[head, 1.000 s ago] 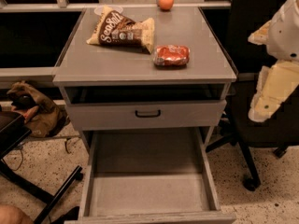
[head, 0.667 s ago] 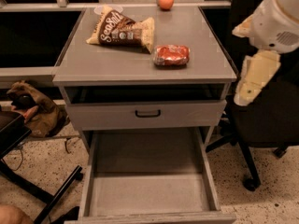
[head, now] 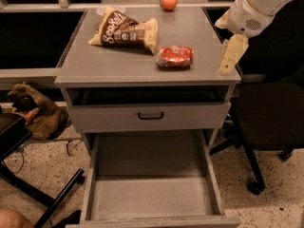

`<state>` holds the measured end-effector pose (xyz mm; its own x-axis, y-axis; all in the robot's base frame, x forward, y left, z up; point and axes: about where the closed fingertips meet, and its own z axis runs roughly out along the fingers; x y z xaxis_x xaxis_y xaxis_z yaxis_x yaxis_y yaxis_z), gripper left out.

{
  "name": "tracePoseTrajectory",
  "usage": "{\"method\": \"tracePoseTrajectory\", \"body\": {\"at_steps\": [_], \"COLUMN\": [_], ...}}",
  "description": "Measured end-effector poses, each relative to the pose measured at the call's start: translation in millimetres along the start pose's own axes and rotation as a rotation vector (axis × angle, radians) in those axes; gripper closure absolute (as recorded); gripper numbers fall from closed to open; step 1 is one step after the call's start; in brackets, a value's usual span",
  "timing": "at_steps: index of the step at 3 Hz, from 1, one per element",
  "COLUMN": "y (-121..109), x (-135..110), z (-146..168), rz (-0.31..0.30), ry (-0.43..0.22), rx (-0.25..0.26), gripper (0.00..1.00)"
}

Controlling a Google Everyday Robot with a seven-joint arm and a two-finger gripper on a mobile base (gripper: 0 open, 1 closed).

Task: Place coke can into middle drawer

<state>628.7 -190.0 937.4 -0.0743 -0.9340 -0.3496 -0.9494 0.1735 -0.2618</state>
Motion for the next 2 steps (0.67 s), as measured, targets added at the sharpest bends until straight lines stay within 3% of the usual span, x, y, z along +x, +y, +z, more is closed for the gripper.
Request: {"method": "tracePoseTrajectory", "body": {"at_steps": [1,2], "y": [0,-28], "x": [0,-2], "z": [0,17], "rz": [0.000,0.011], "ry": [0.000,-0.018], "rx": [0.000,0.045], "gripper": [0.00,0.00]}}
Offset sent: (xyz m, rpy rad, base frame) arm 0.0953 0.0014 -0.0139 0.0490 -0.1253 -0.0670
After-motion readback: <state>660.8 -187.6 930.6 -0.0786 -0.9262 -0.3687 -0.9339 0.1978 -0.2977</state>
